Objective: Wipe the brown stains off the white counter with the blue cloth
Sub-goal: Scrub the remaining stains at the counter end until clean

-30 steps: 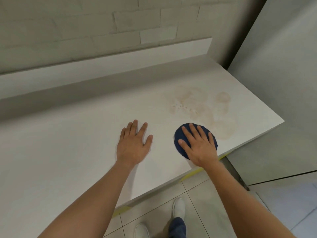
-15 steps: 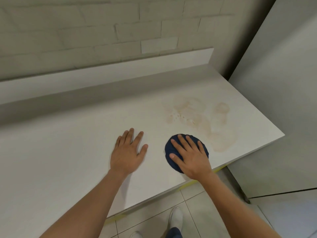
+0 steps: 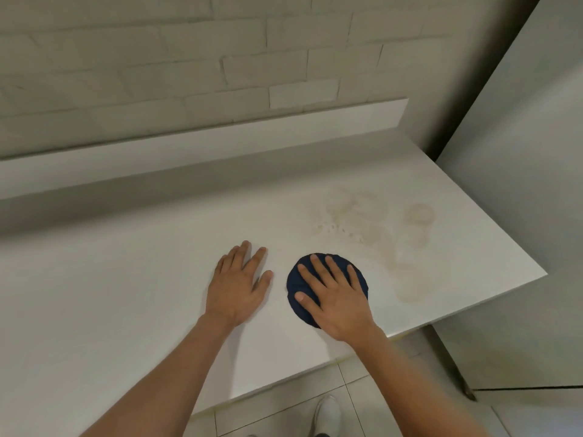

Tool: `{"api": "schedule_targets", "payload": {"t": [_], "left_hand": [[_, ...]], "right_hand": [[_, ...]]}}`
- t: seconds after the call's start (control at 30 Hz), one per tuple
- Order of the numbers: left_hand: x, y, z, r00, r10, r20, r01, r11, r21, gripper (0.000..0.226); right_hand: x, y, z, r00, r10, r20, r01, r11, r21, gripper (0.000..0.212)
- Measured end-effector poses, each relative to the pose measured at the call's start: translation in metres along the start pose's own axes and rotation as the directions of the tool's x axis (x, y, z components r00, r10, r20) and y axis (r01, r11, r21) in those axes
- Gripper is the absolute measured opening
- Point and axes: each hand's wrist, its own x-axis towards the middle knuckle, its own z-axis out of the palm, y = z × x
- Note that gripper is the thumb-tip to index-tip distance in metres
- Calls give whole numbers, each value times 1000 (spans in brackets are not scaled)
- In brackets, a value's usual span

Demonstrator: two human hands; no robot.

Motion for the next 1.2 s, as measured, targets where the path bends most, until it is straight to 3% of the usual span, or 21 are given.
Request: {"api": "schedule_targets", "payload": {"t": [0.3, 0.43, 0.6, 0.77, 0.9, 1.2], "left_hand": [[45, 15, 10, 1000, -3, 21, 3, 1000, 10, 63], [50, 11, 16, 1000, -25, 16, 24, 998, 63, 65], [47, 9, 20, 1000, -31, 0, 31, 998, 59, 67], [48, 10, 21, 999, -36, -18, 37, 998, 55, 67], [49, 11, 20, 998, -48, -33, 50, 998, 44, 67], [48, 11, 20, 997, -63, -45, 65, 997, 47, 67]], "right_hand": [[60, 54, -25, 984, 175, 31, -175, 984, -22, 67], [76, 30, -20, 995, 94, 32, -93, 995, -37, 65], [32, 39, -11, 997, -68, 37, 68, 998, 0, 63], [46, 83, -28, 999, 11, 32, -10, 1000, -20, 64], [94, 79, -33, 995, 73, 69, -72, 997, -25, 66], [80, 43, -17, 990, -124, 74, 125, 992, -10, 65]]}}
